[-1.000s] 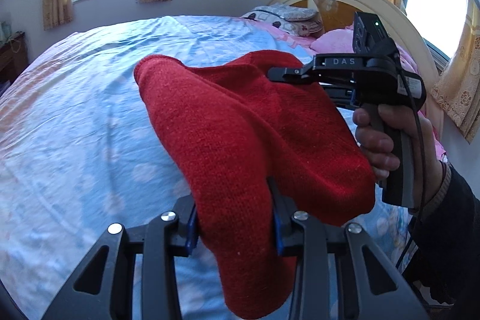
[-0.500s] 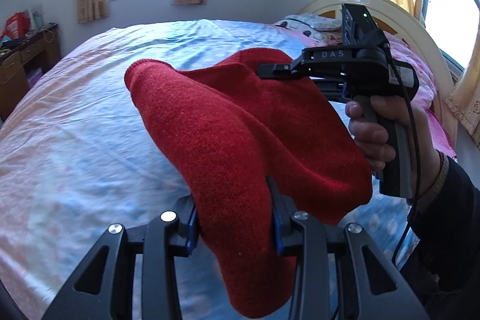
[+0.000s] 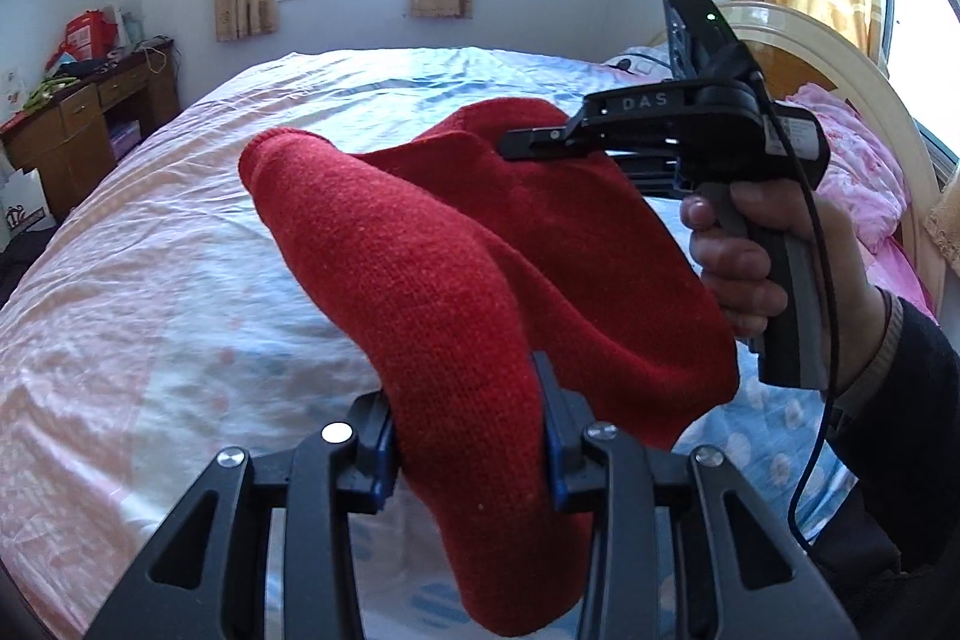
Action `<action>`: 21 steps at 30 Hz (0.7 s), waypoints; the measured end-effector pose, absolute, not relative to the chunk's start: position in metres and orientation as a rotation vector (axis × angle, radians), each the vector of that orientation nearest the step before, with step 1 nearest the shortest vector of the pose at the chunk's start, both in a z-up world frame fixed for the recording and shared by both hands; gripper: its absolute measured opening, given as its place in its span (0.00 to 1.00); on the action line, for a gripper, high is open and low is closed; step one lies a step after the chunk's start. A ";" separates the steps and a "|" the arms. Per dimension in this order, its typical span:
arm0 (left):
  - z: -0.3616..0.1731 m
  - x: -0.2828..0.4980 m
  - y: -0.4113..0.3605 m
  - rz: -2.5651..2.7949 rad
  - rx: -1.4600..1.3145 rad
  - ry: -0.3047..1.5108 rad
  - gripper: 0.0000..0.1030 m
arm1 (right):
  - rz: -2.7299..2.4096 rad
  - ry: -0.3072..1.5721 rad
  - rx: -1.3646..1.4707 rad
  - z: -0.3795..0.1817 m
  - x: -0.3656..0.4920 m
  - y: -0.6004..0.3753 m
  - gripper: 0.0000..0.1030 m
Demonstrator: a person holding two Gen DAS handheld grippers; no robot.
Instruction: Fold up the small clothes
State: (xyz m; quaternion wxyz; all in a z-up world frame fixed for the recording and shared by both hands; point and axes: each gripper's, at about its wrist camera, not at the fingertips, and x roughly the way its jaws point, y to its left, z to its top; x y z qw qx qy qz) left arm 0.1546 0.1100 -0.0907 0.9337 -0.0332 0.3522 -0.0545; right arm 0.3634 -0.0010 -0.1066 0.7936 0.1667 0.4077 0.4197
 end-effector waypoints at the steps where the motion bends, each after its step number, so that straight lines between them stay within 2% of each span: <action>1: -0.090 0.152 0.115 -0.106 -0.074 0.718 0.38 | 0.910 0.880 0.351 -0.106 0.362 0.005 0.21; 21: -0.101 0.123 0.144 -0.037 -0.151 0.721 0.38 | 0.979 0.953 0.237 -0.116 0.349 0.083 0.21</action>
